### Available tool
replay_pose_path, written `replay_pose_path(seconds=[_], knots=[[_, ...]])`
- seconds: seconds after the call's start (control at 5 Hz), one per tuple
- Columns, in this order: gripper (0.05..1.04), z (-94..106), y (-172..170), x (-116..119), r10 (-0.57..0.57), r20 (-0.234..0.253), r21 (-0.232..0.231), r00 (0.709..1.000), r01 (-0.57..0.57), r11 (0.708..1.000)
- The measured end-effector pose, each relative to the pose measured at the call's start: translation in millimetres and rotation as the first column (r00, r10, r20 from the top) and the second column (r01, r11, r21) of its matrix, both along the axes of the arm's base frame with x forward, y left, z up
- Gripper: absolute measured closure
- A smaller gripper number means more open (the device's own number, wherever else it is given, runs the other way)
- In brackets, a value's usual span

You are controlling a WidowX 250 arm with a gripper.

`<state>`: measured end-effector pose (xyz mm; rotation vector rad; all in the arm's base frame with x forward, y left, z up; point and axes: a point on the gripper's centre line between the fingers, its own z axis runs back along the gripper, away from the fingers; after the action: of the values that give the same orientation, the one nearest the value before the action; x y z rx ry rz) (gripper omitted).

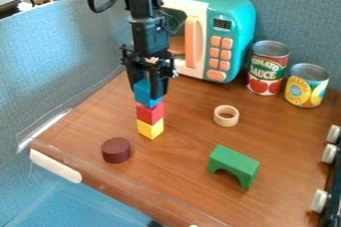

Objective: Move the blue cube from the top of green arch to the top of red cube

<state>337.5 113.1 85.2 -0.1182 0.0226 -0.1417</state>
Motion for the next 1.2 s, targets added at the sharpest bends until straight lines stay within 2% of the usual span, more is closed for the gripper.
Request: replay_pose_path(seconds=[0.6, 0.8, 1.0, 1.2], knots=[[0.483, -7.1, 2.1, -2.4, 0.005, -0.026, -0.005, 1.0, -0.006, 1.0], [0.408, -6.6, 2.3, -1.4, 0.01, -0.019, -0.004, 1.0, -0.01, 1.0], [0.128, -12.0, 1.8, -2.0, 0.016, -0.035, -0.011, 0.999, -0.016, 1.0], [0.079, -12.1, 1.9, 0.1, 0.04, -0.025, -0.009, 0.999, -0.04, 0.999]])
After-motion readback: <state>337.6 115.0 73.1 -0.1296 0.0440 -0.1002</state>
